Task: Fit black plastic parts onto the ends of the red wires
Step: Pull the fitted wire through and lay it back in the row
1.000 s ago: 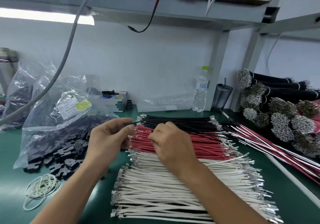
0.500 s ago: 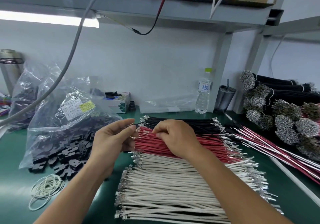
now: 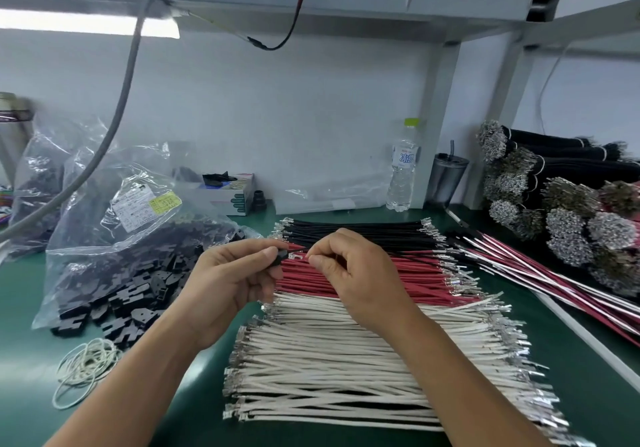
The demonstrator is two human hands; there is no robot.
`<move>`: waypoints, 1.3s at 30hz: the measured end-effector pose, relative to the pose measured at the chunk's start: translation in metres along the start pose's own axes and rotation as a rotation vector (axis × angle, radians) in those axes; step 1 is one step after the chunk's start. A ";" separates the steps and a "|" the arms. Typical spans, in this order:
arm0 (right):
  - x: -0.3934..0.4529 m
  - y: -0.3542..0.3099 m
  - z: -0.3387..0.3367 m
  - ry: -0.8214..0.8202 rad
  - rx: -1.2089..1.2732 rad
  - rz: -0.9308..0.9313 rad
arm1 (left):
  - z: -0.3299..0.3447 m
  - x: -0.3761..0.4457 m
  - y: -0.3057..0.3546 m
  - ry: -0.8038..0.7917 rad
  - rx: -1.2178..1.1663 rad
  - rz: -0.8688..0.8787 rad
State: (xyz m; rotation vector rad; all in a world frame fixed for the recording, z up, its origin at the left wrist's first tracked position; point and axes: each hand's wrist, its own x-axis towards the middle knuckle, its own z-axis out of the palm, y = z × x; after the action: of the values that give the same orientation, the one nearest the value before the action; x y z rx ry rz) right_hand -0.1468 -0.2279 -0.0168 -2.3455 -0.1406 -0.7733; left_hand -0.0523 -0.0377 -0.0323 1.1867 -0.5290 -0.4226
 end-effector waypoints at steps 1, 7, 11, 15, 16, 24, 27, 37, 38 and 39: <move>0.000 0.000 0.000 -0.007 -0.010 0.002 | 0.000 0.000 0.000 -0.005 -0.001 -0.002; -0.001 -0.002 -0.003 -0.061 -0.035 0.015 | 0.002 -0.002 0.002 -0.029 -0.017 -0.012; 0.000 -0.004 -0.005 -0.108 -0.030 0.073 | 0.002 -0.003 0.004 -0.044 0.002 -0.011; 0.003 -0.005 -0.005 -0.158 0.052 0.188 | 0.000 -0.004 0.005 -0.060 0.075 0.003; 0.004 -0.006 -0.005 -0.162 0.111 0.224 | 0.000 -0.004 0.005 -0.062 0.090 0.005; 0.004 -0.010 -0.005 -0.122 -0.004 0.289 | 0.004 -0.006 0.003 -0.083 0.174 0.006; 0.005 -0.009 -0.007 -0.083 0.070 0.308 | 0.007 -0.007 0.002 -0.051 0.210 0.041; 0.004 -0.004 -0.007 -0.161 0.430 0.468 | 0.007 -0.005 0.001 -0.053 0.128 0.003; 0.004 -0.004 -0.008 -0.165 0.441 0.474 | 0.007 -0.005 0.001 -0.056 0.143 0.001; 0.003 -0.005 -0.008 -0.161 0.401 0.462 | 0.008 -0.006 0.000 -0.052 0.186 0.010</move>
State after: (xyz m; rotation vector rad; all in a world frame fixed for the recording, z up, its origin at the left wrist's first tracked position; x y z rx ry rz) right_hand -0.1494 -0.2294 -0.0077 -1.9461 0.1614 -0.2950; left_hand -0.0616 -0.0406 -0.0310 1.3535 -0.6299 -0.4029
